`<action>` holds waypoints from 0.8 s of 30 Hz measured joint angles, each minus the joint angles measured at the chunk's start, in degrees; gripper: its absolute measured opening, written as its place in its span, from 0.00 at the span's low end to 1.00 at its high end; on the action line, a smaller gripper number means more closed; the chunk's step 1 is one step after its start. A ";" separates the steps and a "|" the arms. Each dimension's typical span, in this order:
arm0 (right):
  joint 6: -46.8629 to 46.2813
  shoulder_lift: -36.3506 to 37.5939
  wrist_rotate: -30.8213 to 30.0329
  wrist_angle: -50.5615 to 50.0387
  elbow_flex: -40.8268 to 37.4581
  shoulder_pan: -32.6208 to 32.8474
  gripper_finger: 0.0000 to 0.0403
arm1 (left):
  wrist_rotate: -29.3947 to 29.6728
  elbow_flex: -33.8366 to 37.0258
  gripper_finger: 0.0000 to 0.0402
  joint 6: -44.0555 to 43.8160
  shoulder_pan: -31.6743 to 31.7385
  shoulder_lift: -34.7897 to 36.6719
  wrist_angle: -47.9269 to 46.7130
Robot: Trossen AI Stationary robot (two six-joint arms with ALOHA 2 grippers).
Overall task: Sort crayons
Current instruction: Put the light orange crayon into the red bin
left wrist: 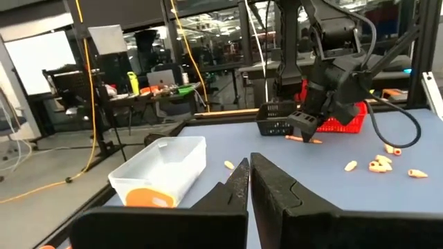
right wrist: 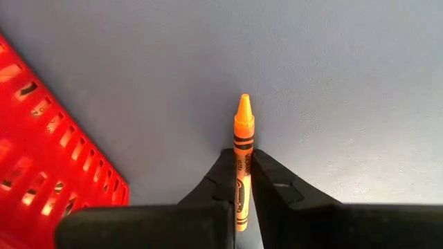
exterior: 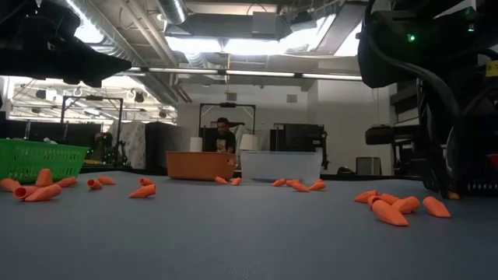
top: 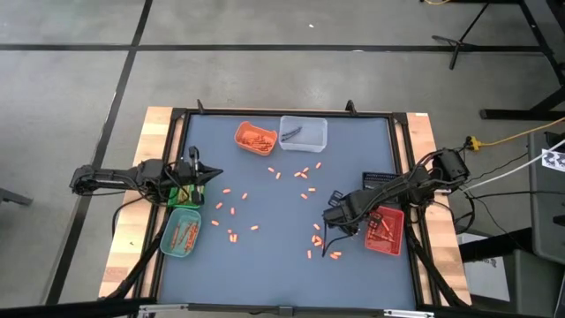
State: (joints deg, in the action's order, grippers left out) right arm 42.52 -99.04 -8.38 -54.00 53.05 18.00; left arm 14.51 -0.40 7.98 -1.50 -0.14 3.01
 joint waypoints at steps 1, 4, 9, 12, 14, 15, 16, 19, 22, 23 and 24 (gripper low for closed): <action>0.01 -0.09 -0.02 -0.01 0.36 0.00 0.06 | 0.10 0.00 0.00 0.36 0.00 0.00 0.01; 0.01 -0.21 -0.59 2.71 2.68 -0.02 0.06 | 1.06 0.00 0.00 1.00 0.00 0.00 0.07; 0.01 -0.23 -3.82 2.75 8.84 -0.02 0.06 | 1.16 0.00 0.00 1.21 0.00 0.00 0.09; -0.03 -0.16 -4.59 1.86 13.47 -0.02 0.06 | 1.10 0.00 0.00 0.65 0.00 -0.28 0.07; -0.86 -0.18 -4.57 1.18 17.00 -0.02 0.06 | 1.09 0.00 0.00 0.27 0.00 -0.27 0.07; -1.80 -0.17 -4.54 0.67 18.79 -0.02 0.06 | 1.06 0.00 0.00 0.26 -0.02 -0.28 0.07; -2.97 -0.10 -4.34 -0.16 20.54 -0.02 0.06 | 1.04 0.00 0.00 0.25 -0.02 -0.26 0.07; -7.47 -0.12 -2.86 -3.63 25.73 -0.02 0.06 | 1.04 0.00 0.00 0.21 -0.02 -0.28 0.07; -13.51 -0.03 0.05 -8.15 30.65 -0.02 0.06 | 1.04 0.00 0.00 0.22 -0.02 -0.28 0.07; -15.61 -0.03 1.54 -9.94 32.10 -0.02 0.06 | 1.04 0.00 0.00 0.21 -0.02 -0.28 0.07; -17.80 -0.05 3.22 -11.63 33.38 -0.02 0.06 | 1.04 0.00 0.00 0.20 -0.02 -0.28 0.07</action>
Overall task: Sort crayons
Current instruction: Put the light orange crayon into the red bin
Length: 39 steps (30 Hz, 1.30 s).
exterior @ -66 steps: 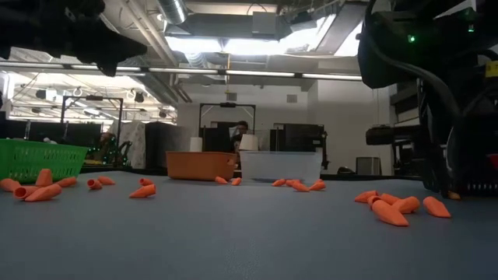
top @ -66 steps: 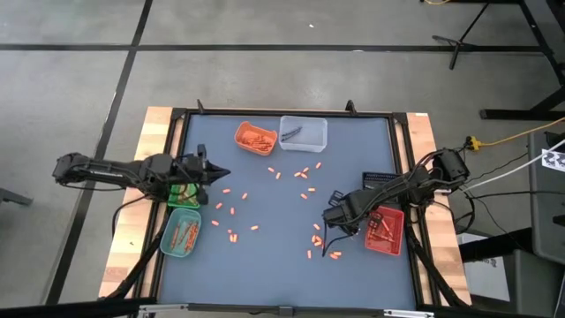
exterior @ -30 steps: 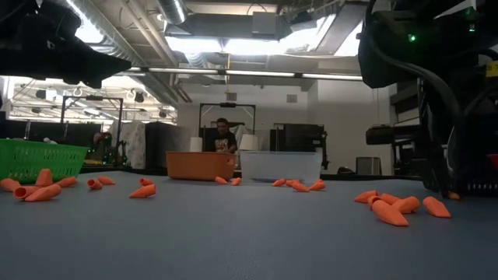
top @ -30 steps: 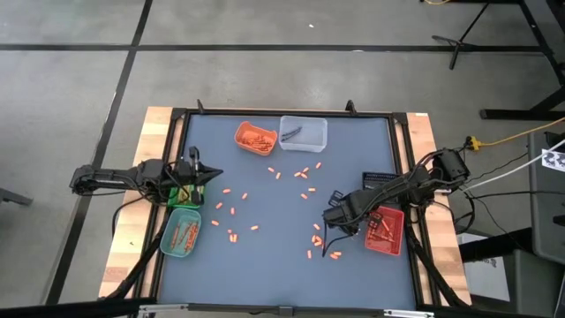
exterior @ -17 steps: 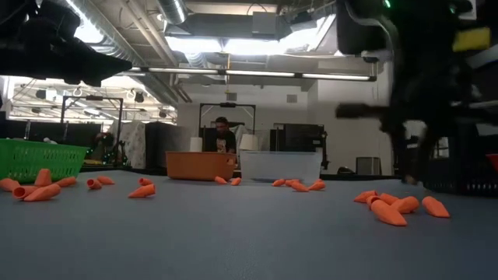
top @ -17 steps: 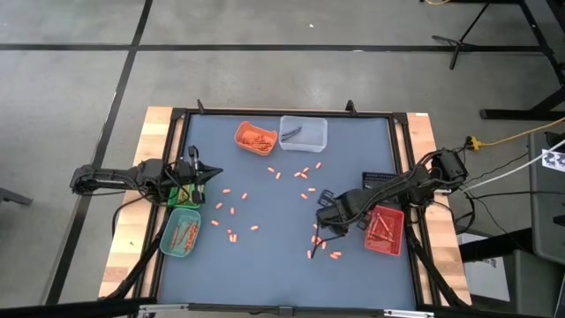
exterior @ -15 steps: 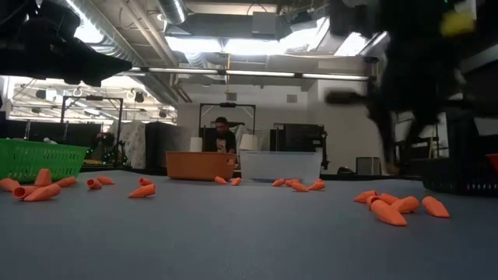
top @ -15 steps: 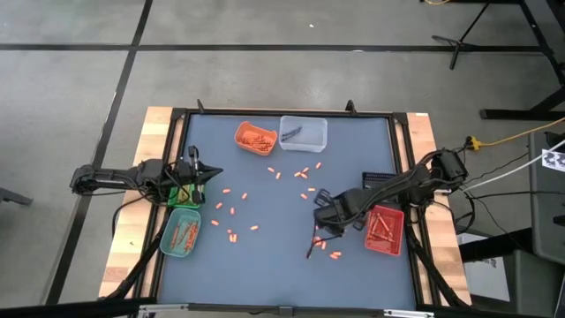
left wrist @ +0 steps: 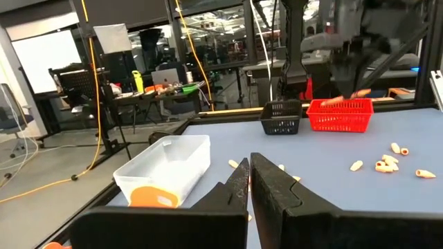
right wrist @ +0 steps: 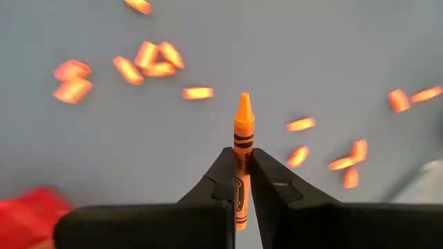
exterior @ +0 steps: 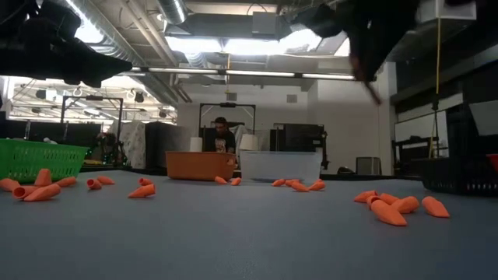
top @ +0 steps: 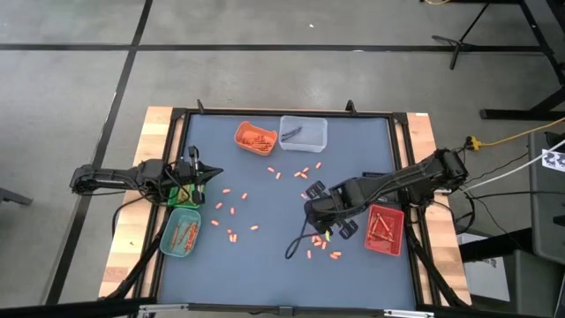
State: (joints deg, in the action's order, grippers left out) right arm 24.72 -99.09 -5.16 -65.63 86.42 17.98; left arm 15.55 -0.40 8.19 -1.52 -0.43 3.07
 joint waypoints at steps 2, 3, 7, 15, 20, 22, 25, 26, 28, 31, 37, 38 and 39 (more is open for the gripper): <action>-4.06 0.02 3.56 -3.26 2.22 0.00 0.06 | 0.00 0.00 0.00 -0.05 0.00 0.00 0.00; -5.97 0.02 5.73 -5.15 3.11 0.00 0.06 | 0.00 0.00 0.00 -0.11 0.00 0.00 0.00; -12.92 0.02 13.02 -12.72 4.31 0.06 0.06 | 0.00 0.00 0.00 -1.97 0.00 0.00 0.00; -24.76 0.23 18.29 -20.16 0.84 1.34 0.06 | 0.00 0.00 0.00 -1.79 0.00 0.00 0.00; -24.84 0.35 18.31 -22.03 -6.23 5.08 0.06 | 0.00 0.00 0.00 -1.68 0.00 0.00 0.00; -24.76 0.35 18.33 -22.41 -8.76 6.73 0.06 | 0.00 0.00 0.00 -1.66 0.00 0.00 0.00; -24.57 0.35 18.31 -23.51 -11.71 8.96 0.06 | 0.01 0.00 0.00 -1.63 0.00 0.00 0.00; -24.53 0.35 18.33 -23.44 -12.55 9.61 0.06 | 0.00 0.00 0.00 -1.64 0.00 0.00 0.00; -24.53 0.35 18.31 -23.06 -14.30 10.73 0.06 | 0.02 0.00 0.00 -1.62 0.00 0.00 0.01; -24.67 0.35 18.23 -22.75 -16.56 11.84 0.06 | 0.00 0.00 0.00 -1.62 0.00 0.00 0.00; -28.52 0.35 16.71 -22.55 -19.57 12.44 0.08 | 0.02 0.00 0.00 -1.60 0.00 0.00 0.01; -29.11 0.35 16.71 -22.51 -19.98 12.42 0.10 | 0.01 0.00 0.00 -1.62 0.00 0.00 0.00; -29.44 0.35 16.70 -22.53 -20.32 12.41 0.13 | 0.00 0.00 0.00 -1.60 0.00 0.00 0.00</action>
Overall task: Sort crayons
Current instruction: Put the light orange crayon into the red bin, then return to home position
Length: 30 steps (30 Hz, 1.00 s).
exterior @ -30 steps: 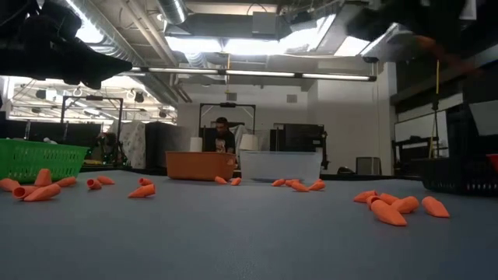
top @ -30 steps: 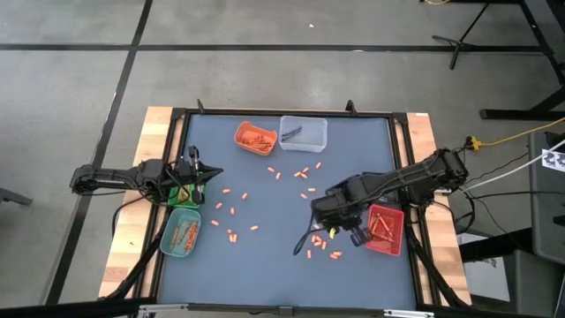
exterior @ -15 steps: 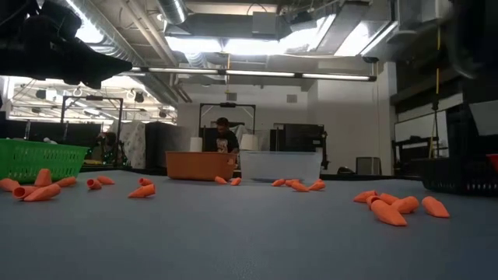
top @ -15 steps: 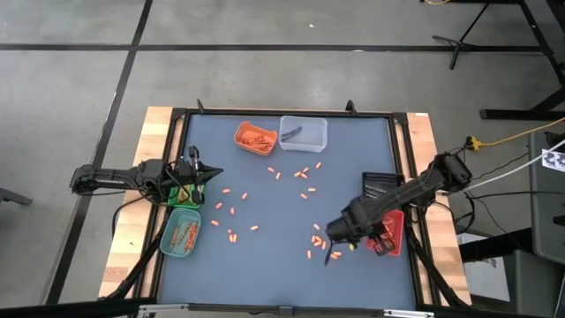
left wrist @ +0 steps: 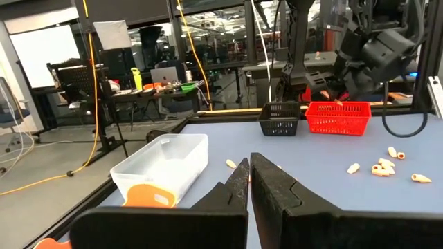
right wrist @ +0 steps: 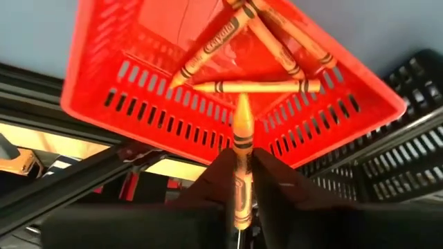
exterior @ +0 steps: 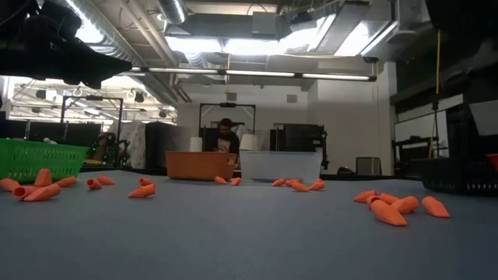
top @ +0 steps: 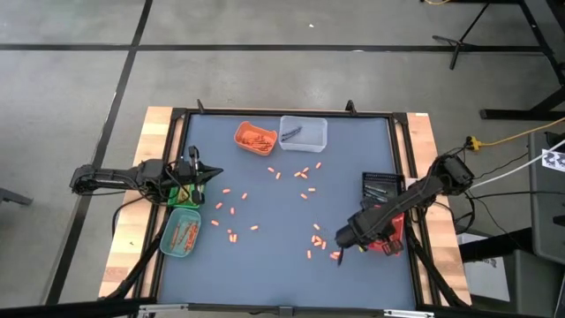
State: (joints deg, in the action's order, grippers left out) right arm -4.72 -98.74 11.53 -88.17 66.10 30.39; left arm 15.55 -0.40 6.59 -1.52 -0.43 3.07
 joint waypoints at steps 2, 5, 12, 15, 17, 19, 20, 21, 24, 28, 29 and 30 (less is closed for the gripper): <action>-0.13 0.00 -0.03 0.00 -0.58 -0.02 0.18 | 0.02 0.00 0.00 0.00 0.00 0.00 0.00; -0.16 0.00 -0.03 0.00 -1.09 -0.02 0.25 | 0.02 0.00 0.00 0.00 0.00 0.00 0.00; 0.03 0.00 -0.59 -0.96 -1.13 -0.02 0.28 | 0.00 0.00 0.00 0.00 0.00 0.00 0.00; 0.03 0.00 -0.59 -1.85 -1.13 -0.02 0.21 | 0.00 0.00 0.00 0.00 0.00 0.00 0.00; 0.06 0.52 -0.59 -1.66 -1.13 -0.02 0.15 | 0.01 0.00 0.00 0.00 0.00 0.00 0.01; 0.08 1.29 -0.52 -1.92 -1.13 -0.02 0.06 | 0.00 0.00 0.00 0.00 0.00 0.00 0.00; 0.19 1.97 -0.57 -1.81 -1.13 -0.02 0.03 | 0.01 0.00 0.00 0.00 0.00 0.00 0.00; 0.47 2.75 -0.55 -1.65 -1.13 -0.02 0.02 | 0.00 0.00 0.00 0.00 0.00 0.00 0.02; 0.64 6.34 -0.60 -1.73 -1.13 -0.02 0.04 | 0.02 0.00 0.00 0.00 0.00 0.00 0.01; 0.39 13.80 -4.56 2.08 -1.99 -0.02 0.05 | 0.00 0.00 0.00 0.00 0.00 0.00 0.02; 0.18 16.31 -5.81 4.04 -2.92 -0.02 0.04 | 0.00 0.00 0.00 0.00 0.00 0.00 0.00; 0.04 18.93 -6.75 6.28 -4.16 -0.04 0.03 | 0.00 0.00 0.00 0.00 0.00 0.00 0.02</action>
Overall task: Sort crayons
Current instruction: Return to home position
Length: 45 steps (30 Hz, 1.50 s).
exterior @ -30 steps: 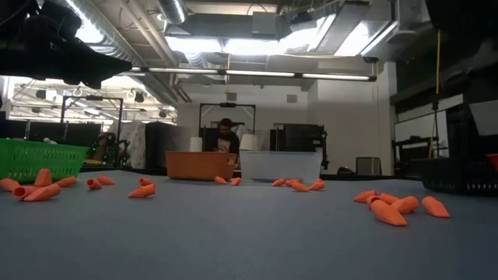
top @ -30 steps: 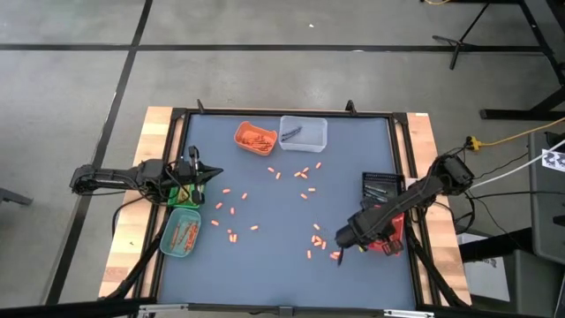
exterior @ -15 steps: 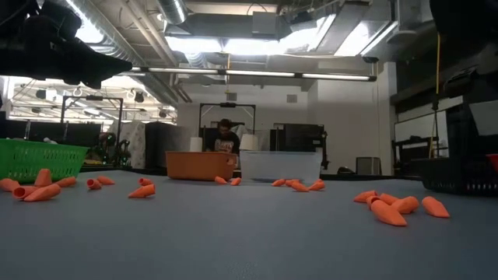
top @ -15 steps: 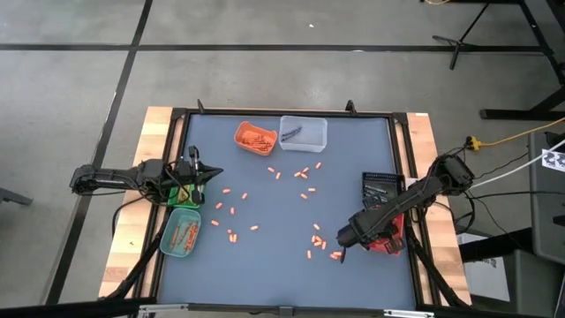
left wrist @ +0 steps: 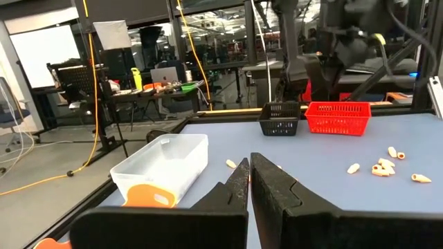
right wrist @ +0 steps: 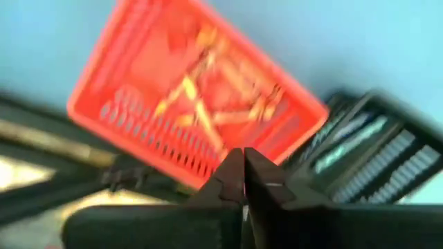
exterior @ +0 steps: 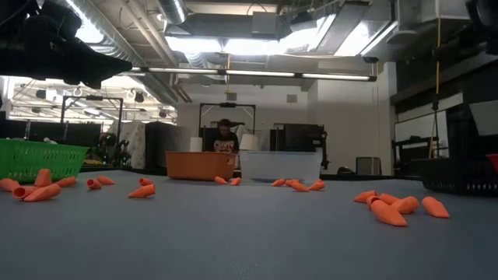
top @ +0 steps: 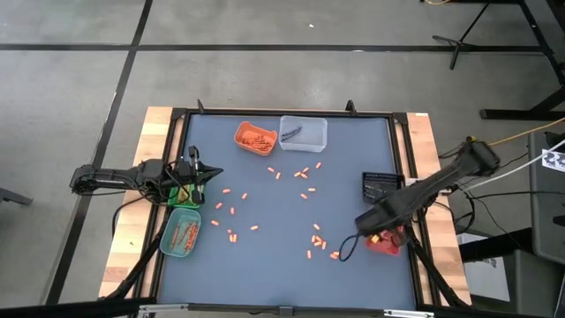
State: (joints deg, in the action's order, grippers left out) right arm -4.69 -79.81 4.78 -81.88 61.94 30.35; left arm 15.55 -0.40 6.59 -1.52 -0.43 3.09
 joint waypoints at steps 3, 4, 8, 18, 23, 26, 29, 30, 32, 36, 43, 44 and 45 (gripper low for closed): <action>-0.08 9.34 -4.06 8.50 -5.39 -0.07 0.01 | 0.01 0.00 0.00 0.00 0.00 0.00 -0.02; -0.09 12.50 -5.64 11.49 -7.43 -0.37 0.01 | 0.02 0.00 0.00 0.00 0.00 0.00 -0.02; 0.08 24.14 -11.61 25.80 -14.93 -3.88 0.02 | 0.02 0.00 0.00 0.00 0.00 0.02 0.01; 7.00 48.00 -13.96 43.52 -21.72 -19.35 0.01 | 0.02 0.00 0.00 0.00 0.00 0.00 0.01; 9.53 55.67 -8.37 52.84 -24.39 -24.23 0.00 | 0.02 0.00 0.00 0.00 -0.01 0.01 0.01; 10.64 59.48 -6.63 57.96 -27.89 -26.21 0.00 | 0.02 0.00 0.00 0.00 0.00 0.00 0.01; 10.73 62.96 -3.86 63.17 -32.56 -27.53 0.01 | 0.02 0.00 0.00 0.00 0.00 0.01 0.01; 10.64 63.96 -2.83 64.32 -34.11 -27.87 0.00 | 0.02 0.00 0.00 0.00 0.00 0.00 0.01; 9.80 65.77 -1.23 66.64 -37.16 -28.28 0.00 | 0.02 0.00 0.00 0.00 0.00 0.00 0.01; 8.02 69.01 0.12 72.45 -42.11 -28.17 0.01 | 0.02 0.00 0.00 0.00 0.00 0.01 0.01; 8.07 75.54 0.80 75.84 -47.25 -28.15 0.00 | 0.02 0.00 0.00 0.00 0.00 0.01 0.01; 8.06 76.46 0.80 75.84 -47.82 -28.15 0.00 | 0.02 0.00 0.00 0.00 0.00 0.02 0.01; 8.05 77.33 0.79 75.77 -48.37 -28.15 0.01 | 0.02 0.00 0.00 0.00 0.00 0.00 0.01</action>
State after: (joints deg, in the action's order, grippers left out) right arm 3.37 -2.48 5.57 -6.12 13.57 2.20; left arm 15.57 -0.40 6.59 -1.52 -0.42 3.09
